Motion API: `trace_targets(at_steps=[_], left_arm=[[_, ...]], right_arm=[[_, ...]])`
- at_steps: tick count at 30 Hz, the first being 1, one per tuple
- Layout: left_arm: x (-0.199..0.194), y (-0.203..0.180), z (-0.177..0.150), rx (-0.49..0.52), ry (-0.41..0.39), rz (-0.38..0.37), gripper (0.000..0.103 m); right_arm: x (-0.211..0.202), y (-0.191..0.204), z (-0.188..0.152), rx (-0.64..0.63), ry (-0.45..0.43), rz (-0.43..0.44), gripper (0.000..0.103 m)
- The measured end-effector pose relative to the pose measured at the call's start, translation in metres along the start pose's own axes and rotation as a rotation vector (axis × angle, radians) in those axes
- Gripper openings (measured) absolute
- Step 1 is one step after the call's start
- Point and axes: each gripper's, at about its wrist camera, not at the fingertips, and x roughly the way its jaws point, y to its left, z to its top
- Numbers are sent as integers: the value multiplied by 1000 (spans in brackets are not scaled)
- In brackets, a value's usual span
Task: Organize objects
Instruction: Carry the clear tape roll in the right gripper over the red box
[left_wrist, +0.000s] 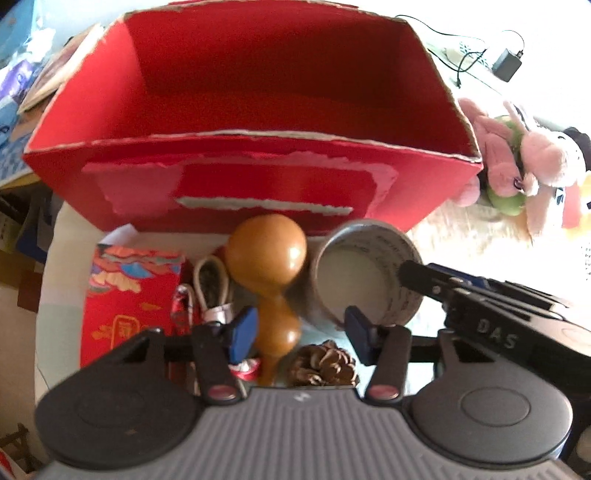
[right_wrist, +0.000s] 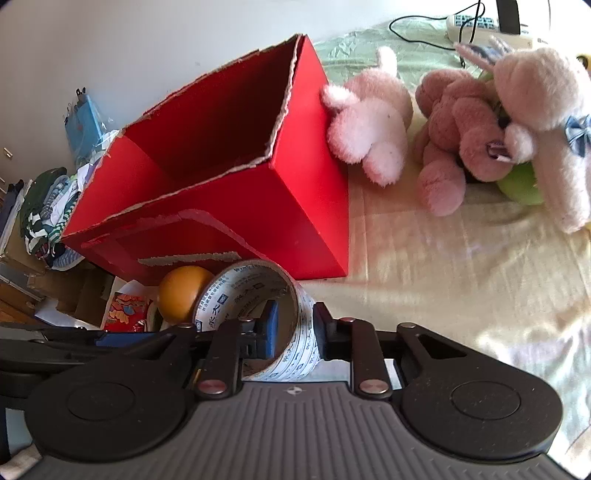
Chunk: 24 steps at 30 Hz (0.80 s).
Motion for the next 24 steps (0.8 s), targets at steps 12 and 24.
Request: trace_targets(at_steps=[12,24], left_arm=[[18,-1,4,26,51,-156,17],[-66,-45,9,394,-174,-297,18]], right_arm=[[-11,-8,-7,24,-34,-42,14],[-111,1,-3,73,-327,-124,13]])
